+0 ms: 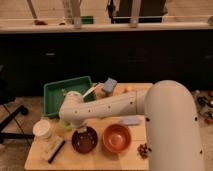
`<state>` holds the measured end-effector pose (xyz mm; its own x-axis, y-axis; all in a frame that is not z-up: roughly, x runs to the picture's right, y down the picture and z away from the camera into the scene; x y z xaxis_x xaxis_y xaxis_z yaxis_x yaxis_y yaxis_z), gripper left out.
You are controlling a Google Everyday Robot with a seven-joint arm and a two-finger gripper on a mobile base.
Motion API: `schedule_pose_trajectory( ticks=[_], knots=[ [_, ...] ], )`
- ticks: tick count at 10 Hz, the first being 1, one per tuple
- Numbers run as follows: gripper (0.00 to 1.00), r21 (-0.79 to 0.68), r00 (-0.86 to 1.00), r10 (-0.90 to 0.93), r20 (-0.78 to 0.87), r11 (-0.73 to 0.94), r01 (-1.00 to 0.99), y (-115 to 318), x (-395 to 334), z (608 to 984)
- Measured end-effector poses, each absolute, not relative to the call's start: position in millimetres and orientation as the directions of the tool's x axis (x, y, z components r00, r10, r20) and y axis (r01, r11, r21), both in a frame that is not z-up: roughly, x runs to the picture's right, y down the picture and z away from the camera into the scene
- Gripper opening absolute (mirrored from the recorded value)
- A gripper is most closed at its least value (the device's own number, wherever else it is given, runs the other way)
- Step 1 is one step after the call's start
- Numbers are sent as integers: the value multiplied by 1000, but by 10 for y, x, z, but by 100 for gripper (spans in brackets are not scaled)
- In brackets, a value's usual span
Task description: Stack bowls on top of each other
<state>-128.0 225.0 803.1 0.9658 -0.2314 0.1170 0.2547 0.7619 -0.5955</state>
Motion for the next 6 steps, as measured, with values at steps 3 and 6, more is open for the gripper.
schedule_pose_trajectory(
  ticks=[3,6],
  knots=[
    [0,-592,963,-245,108,763,261,2237,-1292,7950],
    [0,-579,963,-253,95,773,260,2196,-1345,7797]
  ],
)
